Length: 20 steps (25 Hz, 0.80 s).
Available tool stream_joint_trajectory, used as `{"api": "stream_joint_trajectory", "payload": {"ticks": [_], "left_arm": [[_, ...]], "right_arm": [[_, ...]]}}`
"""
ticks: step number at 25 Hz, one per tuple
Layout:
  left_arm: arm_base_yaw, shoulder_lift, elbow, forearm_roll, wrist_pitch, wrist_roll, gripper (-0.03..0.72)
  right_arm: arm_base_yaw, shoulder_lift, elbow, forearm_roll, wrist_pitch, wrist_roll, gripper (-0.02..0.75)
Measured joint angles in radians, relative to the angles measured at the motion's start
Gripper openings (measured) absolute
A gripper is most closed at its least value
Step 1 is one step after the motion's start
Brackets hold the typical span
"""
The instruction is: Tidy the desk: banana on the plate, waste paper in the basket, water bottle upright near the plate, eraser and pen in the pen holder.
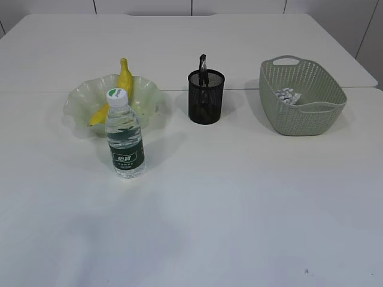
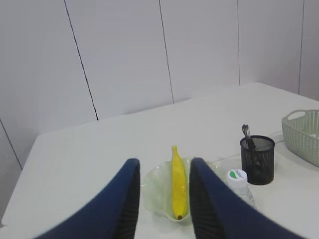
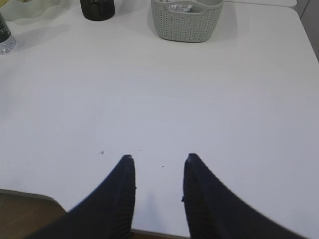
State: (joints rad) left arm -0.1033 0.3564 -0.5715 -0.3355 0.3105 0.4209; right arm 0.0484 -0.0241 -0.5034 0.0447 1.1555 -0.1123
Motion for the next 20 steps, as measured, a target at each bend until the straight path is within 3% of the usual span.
{"api": "stream_joint_trajectory", "payload": {"ticks": [9, 15, 20], "left_arm": [[0.021, -0.093, 0.0, 0.012, 0.219, 0.0, 0.236], [0.088, -0.147, 0.0, 0.039, 0.302, 0.0, 0.236], [0.097, -0.18, 0.0, 0.043, 0.384, -0.026, 0.236]], "right_arm": [[0.0, 0.0, 0.0, 0.0, 0.0, 0.0, 0.246], [0.0, 0.0, 0.0, 0.0, 0.0, 0.0, 0.246], [0.0, 0.0, 0.0, 0.0, 0.0, 0.0, 0.246]]}}
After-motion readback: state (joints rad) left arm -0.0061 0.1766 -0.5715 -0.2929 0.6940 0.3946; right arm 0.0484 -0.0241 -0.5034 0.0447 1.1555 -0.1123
